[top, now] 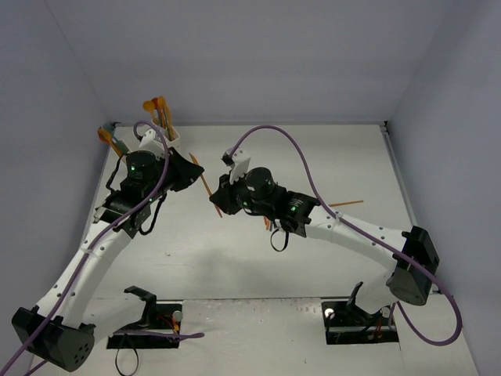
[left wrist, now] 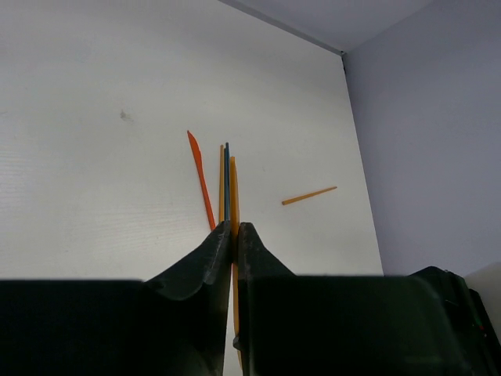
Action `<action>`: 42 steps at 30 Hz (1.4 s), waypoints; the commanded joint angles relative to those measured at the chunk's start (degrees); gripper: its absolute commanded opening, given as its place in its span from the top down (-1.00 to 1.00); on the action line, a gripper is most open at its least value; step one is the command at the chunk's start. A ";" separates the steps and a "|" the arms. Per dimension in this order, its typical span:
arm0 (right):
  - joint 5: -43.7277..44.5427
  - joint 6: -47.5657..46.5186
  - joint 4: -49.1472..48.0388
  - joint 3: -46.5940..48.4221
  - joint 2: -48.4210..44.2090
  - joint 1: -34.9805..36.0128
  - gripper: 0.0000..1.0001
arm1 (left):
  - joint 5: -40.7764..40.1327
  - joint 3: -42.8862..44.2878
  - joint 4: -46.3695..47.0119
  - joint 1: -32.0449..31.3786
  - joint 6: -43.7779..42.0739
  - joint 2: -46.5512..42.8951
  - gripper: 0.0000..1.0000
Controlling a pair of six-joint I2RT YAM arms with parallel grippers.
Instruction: Sort the eating utensils into containers
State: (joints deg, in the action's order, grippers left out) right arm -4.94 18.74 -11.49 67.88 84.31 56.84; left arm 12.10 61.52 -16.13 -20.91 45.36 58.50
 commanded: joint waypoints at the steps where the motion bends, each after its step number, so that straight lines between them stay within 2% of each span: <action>1: -0.63 -0.90 -5.01 0.83 -2.10 0.29 1.00 | -1.57 3.04 6.28 -0.36 -0.49 -0.14 1.00; 4: -0.02 -1.15 -4.95 0.94 -2.05 0.29 0.78 | -2.27 2.65 7.53 -0.36 -1.13 -0.14 1.00; 7: 0.90 -1.34 -4.95 0.85 -2.15 0.12 0.28 | -3.60 2.92 8.21 -0.36 -2.93 0.23 1.00; 9: 1.50 -1.43 -4.92 0.51 -2.71 0.03 0.04 | -4.79 3.77 7.96 -0.22 -4.78 1.02 1.00; 12: 2.70 -1.34 -4.54 -0.56 -4.00 -0.75 -0.13 | -6.95 6.85 7.30 0.51 -10.52 3.28 1.00; 17: 3.53 -1.34 -3.22 -3.39 -7.35 -4.00 -0.18 | -8.83 13.71 8.60 5.41 -20.41 10.00 1.00; 20: 3.13 -1.43 -1.35 -5.56 -9.07 -6.36 -0.18 | -9.84 17.70 11.81 9.78 -26.36 15.92 1.00; 25: 1.51 -2.21 1.02 -8.63 -12.06 -11.47 -0.18 | -11.57 26.16 20.06 13.08 -34.18 26.19 1.00; 35: 3.48 -4.77 4.18 -9.47 -13.12 -14.61 -0.20 | -13.24 41.91 26.35 15.75 -40.40 44.84 1.00; 42: 2.39 -5.26 5.13 -9.78 -12.69 -17.31 -0.20 | -14.42 43.37 29.33 16.91 -42.94 50.32 1.00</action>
State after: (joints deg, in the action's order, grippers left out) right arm -2.74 14.72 -4.53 57.70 72.97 41.05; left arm -0.84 101.62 5.59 -5.15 5.45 109.60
